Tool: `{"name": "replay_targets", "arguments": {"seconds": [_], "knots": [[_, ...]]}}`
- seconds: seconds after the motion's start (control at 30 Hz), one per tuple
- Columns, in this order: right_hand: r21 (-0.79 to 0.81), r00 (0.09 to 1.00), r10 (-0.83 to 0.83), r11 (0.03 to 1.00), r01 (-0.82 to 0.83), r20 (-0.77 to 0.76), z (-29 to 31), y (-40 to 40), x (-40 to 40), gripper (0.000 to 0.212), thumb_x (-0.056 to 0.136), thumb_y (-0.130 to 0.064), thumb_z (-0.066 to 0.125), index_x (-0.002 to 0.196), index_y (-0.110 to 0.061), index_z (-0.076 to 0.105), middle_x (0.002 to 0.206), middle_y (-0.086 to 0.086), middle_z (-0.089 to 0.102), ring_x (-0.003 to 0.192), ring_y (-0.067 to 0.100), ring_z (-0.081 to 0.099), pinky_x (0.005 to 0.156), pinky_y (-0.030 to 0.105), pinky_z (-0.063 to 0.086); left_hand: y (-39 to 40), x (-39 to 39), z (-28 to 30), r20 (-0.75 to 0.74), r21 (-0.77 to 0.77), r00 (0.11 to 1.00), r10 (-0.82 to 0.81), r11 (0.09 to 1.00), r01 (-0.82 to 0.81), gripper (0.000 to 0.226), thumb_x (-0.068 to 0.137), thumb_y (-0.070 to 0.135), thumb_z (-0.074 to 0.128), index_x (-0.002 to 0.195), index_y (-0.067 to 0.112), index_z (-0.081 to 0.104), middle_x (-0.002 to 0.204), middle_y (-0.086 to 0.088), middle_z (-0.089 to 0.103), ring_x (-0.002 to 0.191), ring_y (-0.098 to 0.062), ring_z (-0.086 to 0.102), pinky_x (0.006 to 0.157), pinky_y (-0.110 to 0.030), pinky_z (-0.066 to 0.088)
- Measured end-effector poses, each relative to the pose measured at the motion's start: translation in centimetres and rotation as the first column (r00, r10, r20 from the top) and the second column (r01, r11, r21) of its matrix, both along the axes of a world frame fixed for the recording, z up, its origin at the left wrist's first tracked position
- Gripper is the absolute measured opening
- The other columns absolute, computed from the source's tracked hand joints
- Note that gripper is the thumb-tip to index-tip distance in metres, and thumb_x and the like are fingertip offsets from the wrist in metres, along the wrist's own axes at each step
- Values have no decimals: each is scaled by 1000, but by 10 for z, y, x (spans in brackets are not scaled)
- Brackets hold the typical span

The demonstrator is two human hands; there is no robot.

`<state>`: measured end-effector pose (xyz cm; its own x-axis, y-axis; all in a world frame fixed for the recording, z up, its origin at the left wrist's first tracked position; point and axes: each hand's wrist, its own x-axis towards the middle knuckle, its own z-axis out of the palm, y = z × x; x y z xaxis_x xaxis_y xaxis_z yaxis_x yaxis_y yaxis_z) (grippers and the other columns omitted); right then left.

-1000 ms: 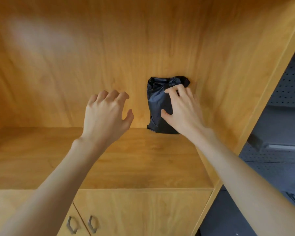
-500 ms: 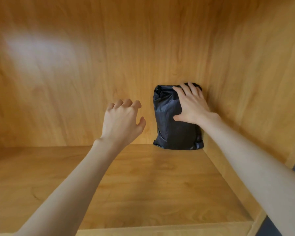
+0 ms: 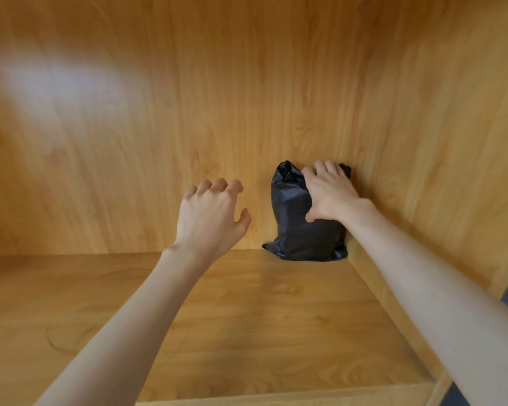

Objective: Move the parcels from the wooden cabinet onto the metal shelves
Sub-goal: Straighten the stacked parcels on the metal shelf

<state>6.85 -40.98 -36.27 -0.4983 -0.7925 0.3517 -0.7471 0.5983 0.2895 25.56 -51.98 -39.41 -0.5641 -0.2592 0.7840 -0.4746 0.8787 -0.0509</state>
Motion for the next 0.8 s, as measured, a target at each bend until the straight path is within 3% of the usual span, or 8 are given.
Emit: {"name": "replay_targets", "arguments": {"seconds": [0.1,0.23,0.37,0.5,0.6,0.7,0.77,0.8], "knots": [[-14,1000,27,1000,-27,-11,-3,8,10,74,73,-23,79,132,-9,38,124,8,49,118,26,46,102,36,32,5,4,5,22,25,1000,9,1000,-9,33,79,32,67,105,12,68,85,-5,70,80,-30,64,64,-32,42],[-21,999,34,999,-35,-14,-8,17,27,57,80,-10,68,129,-11,39,76,-1,51,81,23,54,93,35,31,16,11,16,84,64,996,21,998,-27,32,78,31,68,104,12,69,84,-4,70,78,-29,64,64,-34,46],[-79,997,77,994,-77,-5,-7,34,44,60,82,-19,70,134,-13,41,99,-1,65,99,22,58,92,35,29,28,19,31,146,108,989,21,993,-37,33,77,31,68,103,12,68,83,-3,69,78,-29,64,64,-34,46],[-221,975,166,955,-197,-149,-2,56,66,54,51,-4,86,99,-8,61,77,1,66,75,25,61,80,37,30,42,33,47,204,165,979,24,984,-58,37,75,30,71,107,13,67,86,-3,70,79,-29,65,64,-34,48],[-326,942,243,893,-310,-230,6,78,83,43,57,7,73,95,-9,60,83,3,69,81,25,64,81,37,33,54,47,66,253,175,967,36,981,-82,37,70,27,76,102,11,68,83,-3,69,74,-29,65,59,-33,47],[-394,912,287,832,-389,-295,28,99,101,21,83,2,41,95,-10,53,83,3,68,81,24,64,87,40,36,66,63,90,276,165,960,57,981,-105,37,67,25,78,100,10,68,82,-4,69,72,-30,65,58,-34,48],[-414,911,299,819,-398,-284,46,112,113,29,93,-3,22,97,-11,50,85,4,69,84,24,66,93,42,36,76,74,110,279,162,958,72,979,-120,37,67,24,78,99,9,68,82,-5,69,71,-30,64,59,-34,48],[-423,910,302,813,-401,-283,55,120,119,25,93,-4,25,99,-11,49,87,5,70,85,24,66,95,42,36,82,80,120,277,160,958,76,979,-124,37,67,24,78,99,9,68,83,-5,69,71,-30,64,59,-34,49]]}}
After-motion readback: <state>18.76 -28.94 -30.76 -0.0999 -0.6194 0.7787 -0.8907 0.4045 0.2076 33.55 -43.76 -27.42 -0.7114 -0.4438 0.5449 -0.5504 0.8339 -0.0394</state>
